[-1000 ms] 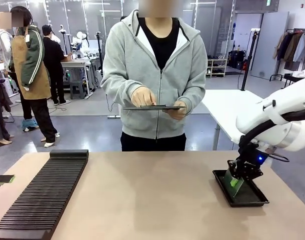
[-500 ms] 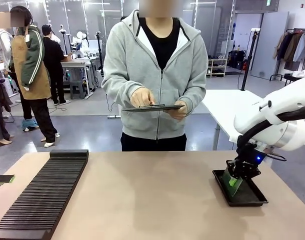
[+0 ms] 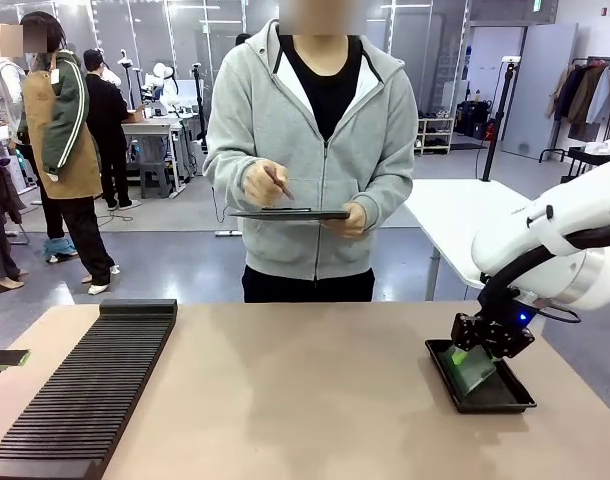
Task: Inspect the PCB.
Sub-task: Place the Blank PCB in the ESD tray.
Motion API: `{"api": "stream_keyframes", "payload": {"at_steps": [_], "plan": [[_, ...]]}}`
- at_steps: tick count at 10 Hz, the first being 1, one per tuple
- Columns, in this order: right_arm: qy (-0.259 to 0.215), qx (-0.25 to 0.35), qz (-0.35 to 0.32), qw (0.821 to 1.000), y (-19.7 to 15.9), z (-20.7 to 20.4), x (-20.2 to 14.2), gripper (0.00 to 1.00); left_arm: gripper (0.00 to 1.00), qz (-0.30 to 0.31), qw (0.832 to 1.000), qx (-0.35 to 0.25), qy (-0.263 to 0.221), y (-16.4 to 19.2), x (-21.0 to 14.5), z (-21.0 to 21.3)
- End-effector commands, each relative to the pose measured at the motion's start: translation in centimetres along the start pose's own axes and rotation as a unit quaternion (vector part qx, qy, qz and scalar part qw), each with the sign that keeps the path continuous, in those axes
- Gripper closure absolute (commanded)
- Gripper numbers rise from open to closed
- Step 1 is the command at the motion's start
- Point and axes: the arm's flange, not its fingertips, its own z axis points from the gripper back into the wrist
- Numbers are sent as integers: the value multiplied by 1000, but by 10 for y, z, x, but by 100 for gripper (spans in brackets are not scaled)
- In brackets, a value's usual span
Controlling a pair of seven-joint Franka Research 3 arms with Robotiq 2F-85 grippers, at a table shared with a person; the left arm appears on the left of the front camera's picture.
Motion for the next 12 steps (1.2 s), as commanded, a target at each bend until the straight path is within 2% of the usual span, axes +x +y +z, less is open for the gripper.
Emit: {"api": "stream_keyframes", "payload": {"at_steps": [1,2,3,4,7,8,9,12], "plan": [[-20,-29,-12,999,12,3,-14,37,0,-1,1000,1,2,0,1,1],[-32,-42,-21,998,14,8,-17,0,0,-1,1000,1,2,0,1,1],[-45,-51,-18,998,17,14,-23,14,0,-1,1000,1,2,0,1,1],[-52,-59,-15,997,21,22,-27,0,0,-1,1000,1,2,0,1,1],[-42,-76,-5,996,34,38,-29,0,0,-1,1000,1,2,0,1,1],[-10,-92,-2,996,36,30,-22,0,0,-1,1000,1,2,0,1,1],[-48,-60,7,997,24,38,-27,0,0,-1,1000,1,2,0,1,1],[-48,-60,7,997,24,38,-27,0,0,-1,1000,1,2,0,1,1]]}}
